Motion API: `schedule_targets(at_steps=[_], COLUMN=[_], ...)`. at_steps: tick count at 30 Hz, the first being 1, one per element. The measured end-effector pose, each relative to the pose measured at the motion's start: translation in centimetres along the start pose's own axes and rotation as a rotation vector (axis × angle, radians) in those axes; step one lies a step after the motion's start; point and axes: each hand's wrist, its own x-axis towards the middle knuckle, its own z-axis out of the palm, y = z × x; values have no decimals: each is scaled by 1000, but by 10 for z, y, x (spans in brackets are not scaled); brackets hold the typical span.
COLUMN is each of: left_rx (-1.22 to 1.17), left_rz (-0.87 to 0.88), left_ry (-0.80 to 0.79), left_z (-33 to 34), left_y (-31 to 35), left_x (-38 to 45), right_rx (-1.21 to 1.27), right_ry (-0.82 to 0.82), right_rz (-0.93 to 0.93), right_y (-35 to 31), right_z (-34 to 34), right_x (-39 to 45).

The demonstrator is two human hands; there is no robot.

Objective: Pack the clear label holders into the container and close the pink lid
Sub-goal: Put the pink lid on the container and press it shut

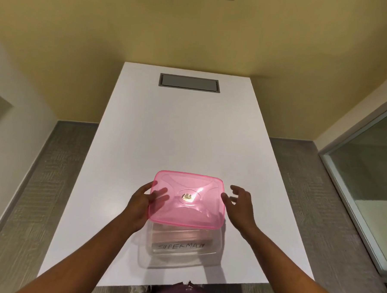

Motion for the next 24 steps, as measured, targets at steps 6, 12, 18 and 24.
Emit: schedule_targets(at_steps=[6, 12, 18, 24], left_rx=[189, 938, 1064, 1080], left_rz=[42, 399, 434, 359], left_ry=[70, 244, 246, 214], left_z=[-14, -16, -19, -31], left_y=[-16, -54, -86, -103], left_x=[-12, -19, -27, -31], right_rx=[76, -156, -331, -394], right_ry=[-116, -88, 5, -3], right_rz=[175, 46, -45, -66], right_y=[6, 22, 43, 46], right_z=[18, 29, 39, 48], right_x=[-9, -24, -38, -39])
